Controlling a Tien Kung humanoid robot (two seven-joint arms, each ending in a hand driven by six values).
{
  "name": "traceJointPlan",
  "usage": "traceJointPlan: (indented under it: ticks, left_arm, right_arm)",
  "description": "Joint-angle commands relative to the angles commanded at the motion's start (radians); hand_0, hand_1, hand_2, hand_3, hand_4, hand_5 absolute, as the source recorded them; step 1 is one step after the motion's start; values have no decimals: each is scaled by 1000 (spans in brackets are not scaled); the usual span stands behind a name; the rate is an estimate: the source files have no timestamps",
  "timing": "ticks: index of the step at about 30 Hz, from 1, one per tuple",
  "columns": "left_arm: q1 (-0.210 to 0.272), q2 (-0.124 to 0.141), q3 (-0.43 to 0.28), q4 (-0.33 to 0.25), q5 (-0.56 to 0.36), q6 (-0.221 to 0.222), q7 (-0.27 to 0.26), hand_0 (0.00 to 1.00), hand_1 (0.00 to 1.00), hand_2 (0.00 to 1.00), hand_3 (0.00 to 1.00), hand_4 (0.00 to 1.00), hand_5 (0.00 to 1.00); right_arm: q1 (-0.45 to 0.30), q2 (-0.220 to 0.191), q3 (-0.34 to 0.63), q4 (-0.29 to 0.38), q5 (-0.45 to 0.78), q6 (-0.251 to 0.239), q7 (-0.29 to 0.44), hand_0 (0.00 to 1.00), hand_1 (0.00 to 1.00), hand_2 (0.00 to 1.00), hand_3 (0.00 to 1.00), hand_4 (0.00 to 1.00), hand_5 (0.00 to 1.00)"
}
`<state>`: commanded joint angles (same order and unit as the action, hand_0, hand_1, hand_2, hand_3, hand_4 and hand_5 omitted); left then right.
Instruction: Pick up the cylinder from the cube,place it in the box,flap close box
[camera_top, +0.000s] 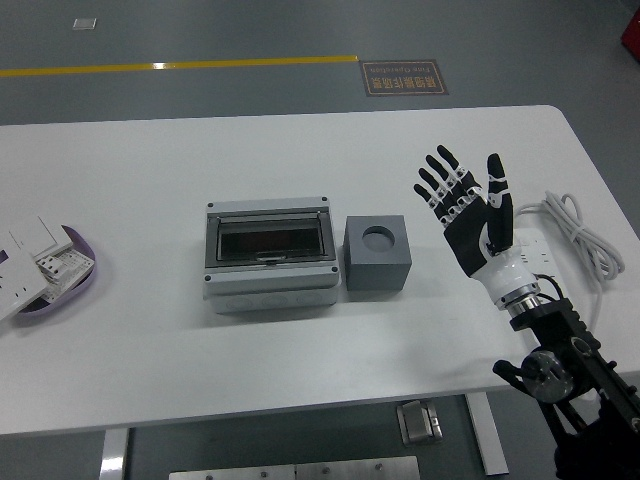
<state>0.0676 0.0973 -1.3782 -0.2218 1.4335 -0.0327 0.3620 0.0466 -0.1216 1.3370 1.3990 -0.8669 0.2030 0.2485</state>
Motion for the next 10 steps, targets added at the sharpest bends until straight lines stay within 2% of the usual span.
traceJointPlan:
  ticks: [5,10]
  left_arm:
    - [-4,11,-5,-1,2,1,-1,599,584,561,601,661,214]
    - [-5,7,-2,-1,-8,2,-4,599,584,561,601,661,214]
  right_arm:
    - [-2,-1,9,-14,0,0,-3,998,998,998,998,998,998]
    - [-7,3,27,-19,-3,-3,-2,998,998,998,998,998,998]
